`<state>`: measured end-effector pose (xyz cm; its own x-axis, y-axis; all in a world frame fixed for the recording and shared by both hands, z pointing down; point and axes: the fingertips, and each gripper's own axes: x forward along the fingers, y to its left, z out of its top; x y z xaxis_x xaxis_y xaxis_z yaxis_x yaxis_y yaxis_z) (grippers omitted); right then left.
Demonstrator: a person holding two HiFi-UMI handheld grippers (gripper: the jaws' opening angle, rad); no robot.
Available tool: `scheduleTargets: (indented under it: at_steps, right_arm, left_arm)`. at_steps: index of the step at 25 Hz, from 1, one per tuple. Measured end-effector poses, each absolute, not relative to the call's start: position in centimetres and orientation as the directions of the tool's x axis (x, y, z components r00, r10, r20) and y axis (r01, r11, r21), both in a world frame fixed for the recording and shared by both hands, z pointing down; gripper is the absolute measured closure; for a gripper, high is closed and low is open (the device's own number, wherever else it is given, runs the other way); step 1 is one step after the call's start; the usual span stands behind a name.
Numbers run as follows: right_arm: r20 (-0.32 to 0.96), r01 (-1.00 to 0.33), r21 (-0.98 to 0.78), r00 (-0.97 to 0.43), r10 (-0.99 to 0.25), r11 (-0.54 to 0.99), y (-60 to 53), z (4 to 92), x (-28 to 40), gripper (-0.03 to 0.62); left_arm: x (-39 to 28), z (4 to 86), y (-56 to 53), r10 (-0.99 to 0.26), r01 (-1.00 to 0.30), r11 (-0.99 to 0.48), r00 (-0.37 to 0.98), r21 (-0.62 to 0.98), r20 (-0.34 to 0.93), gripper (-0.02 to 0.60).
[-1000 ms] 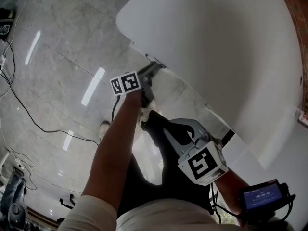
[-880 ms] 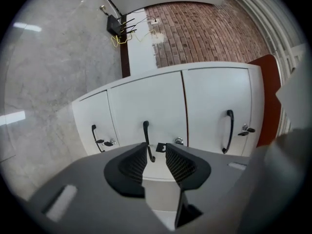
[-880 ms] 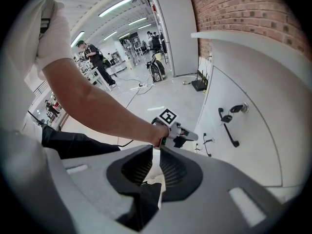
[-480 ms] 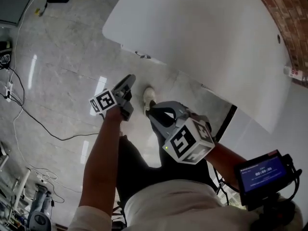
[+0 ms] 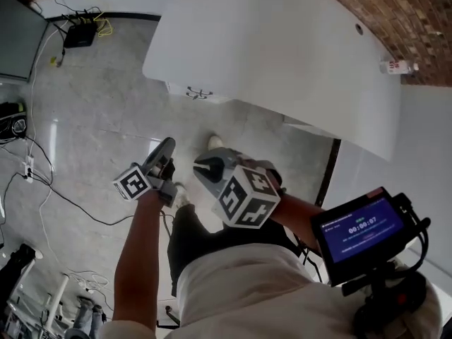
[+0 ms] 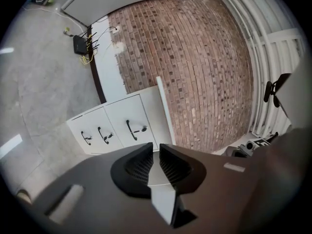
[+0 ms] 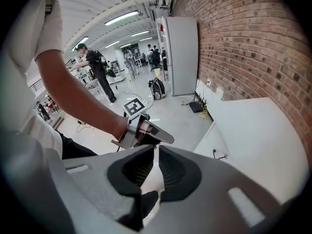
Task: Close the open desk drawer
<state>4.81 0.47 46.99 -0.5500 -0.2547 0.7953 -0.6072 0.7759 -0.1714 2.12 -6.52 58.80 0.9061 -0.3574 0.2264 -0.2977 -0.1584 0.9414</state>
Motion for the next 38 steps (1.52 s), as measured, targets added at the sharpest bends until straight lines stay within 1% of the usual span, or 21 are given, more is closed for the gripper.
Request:
scheduleTargets:
  at_steps: [3, 6, 8, 12, 15, 21, 26, 32, 38]
  right_arm:
    - [0.791, -0.618, -0.15, -0.543, -0.281, 0.772, 2.0, 43.1, 3.6, 0.565]
    - [0.783, -0.619, -0.142, -0.548, -0.295, 0.772, 2.1, 43.0, 3.4, 0.571]
    - [0.778, -0.619, -0.136, -0.55, -0.304, 0.773, 2.8, 42.2, 3.5, 0.576]
    - [0.767, -0.623, -0.107, -0.548, -0.335, 0.775, 6.1, 37.4, 2.3, 0.582]
    - [0.758, -0.624, -0.097, -0.551, -0.349, 0.775, 6.8, 35.8, 1.2, 0.585]
    - [0.742, -0.611, -0.078, -0.563, -0.364, 0.788, 6.5, 35.5, 0.3, 0.591]
    - [0.723, -0.618, -0.041, -0.56, -0.404, 0.785, 8.3, 32.5, -1.2, 0.591]
    - [0.709, -0.632, -0.003, -0.548, -0.444, 0.775, 10.1, 30.4, -2.6, 0.591]
    - [0.7, -0.625, 0.017, -0.549, -0.456, 0.78, 11.2, 29.3, -3.9, 0.591]
  left_arm:
    - [0.5, 53.4, -4.1, -0.35, -0.304, -0.178, 0.908, 0.936, 0.228, 0.573]
    - [0.3, 50.5, -3.5, -0.336, -0.325, -0.268, 0.914, 0.907, 0.228, 0.577]
    - [0.4, 47.9, -2.1, -0.315, -0.332, -0.302, 0.92, 0.893, 0.236, 0.576]
    - [-0.5, 39.3, 2.2, -0.29, -0.299, -0.388, 0.937, 0.872, 0.193, 0.577]
    - [-1.4, 35.5, 3.7, -0.263, -0.276, -0.433, 0.949, 0.858, 0.172, 0.575]
    - [-1.7, 32.0, 4.7, -0.216, -0.282, -0.52, 0.957, 0.807, 0.195, 0.576]
    - [-3.6, 28.5, 8.0, -0.162, -0.288, -0.593, 0.957, 0.752, 0.239, 0.576]
    - [-4.3, 25.2, 10.4, -0.12, -0.247, -0.666, 0.967, 0.704, 0.226, 0.575]
    - [-4.7, 23.9, 11.8, -0.095, -0.231, -0.709, 0.968, 0.667, 0.234, 0.575]
